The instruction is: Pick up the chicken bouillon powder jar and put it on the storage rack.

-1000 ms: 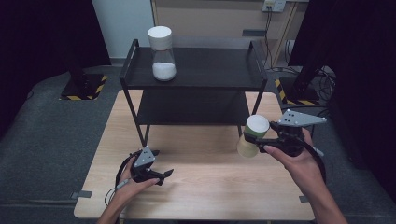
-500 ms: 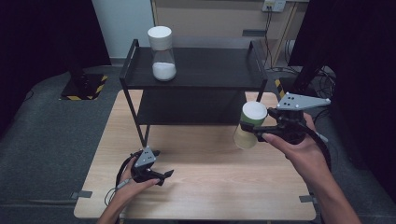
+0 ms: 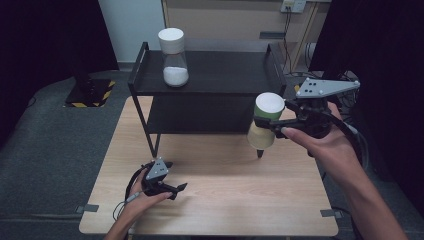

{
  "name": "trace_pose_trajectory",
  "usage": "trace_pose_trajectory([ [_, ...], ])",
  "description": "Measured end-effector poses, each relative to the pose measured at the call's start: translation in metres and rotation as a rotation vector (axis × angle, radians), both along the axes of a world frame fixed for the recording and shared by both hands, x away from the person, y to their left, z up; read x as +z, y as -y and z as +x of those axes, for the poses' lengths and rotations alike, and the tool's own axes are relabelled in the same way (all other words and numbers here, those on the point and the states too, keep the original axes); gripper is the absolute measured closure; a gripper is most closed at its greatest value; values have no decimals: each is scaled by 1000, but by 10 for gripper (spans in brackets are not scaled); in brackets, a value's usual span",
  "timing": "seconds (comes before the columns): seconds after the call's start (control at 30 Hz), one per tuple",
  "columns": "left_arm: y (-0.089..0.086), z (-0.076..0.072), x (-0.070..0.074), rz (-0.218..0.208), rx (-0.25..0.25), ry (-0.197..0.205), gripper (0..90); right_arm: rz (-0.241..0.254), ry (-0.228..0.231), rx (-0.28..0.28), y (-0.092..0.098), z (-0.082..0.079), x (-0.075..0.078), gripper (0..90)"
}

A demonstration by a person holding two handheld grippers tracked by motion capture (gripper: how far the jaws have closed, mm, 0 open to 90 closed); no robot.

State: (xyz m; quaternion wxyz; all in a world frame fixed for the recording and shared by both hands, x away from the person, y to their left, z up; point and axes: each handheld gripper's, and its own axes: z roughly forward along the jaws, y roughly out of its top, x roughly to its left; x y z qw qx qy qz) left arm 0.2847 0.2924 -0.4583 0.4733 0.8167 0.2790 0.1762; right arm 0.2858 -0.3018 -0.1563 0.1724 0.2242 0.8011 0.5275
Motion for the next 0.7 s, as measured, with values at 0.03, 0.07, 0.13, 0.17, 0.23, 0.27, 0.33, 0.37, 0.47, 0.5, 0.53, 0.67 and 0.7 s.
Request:
trace_pose_trajectory([
  [0.03,0,0,0,0,0,0,33,-1,2,3,-1,1,3,345],
  [0.07,0,0,0,1,-1,0,33,-1,2,3,-1,1,3,345],
  [0.13,0,0,0,3,-3,0,33,-6,9,9,-6,2,11,345],
  [0.17,0,0,1,4,-4,0,33,-5,12,12,-7,2,13,345],
  [0.23,0,0,1,5,-4,0,33,-2,12,14,-8,3,15,345],
  [0.27,1,1,1,5,-5,0,33,0,18,18,-10,4,19,344],
  [0.33,1,1,1,9,-7,0,33,0,22,19,-13,5,23,345],
  [0.37,1,1,1,9,-7,0,33,0,24,19,-14,5,25,344],
  [0.47,2,1,0,12,-8,-1,33,3,31,21,-17,7,33,345],
  [0.5,2,1,0,12,-9,-1,33,4,33,21,-17,7,35,345],
  [0.53,2,1,0,13,-10,-2,33,6,38,21,-18,8,37,345],
  [0.67,2,1,1,15,-16,-2,33,5,48,16,-21,13,48,345],
  [0.7,2,2,1,19,-18,-2,33,6,49,12,-21,14,51,345],
])
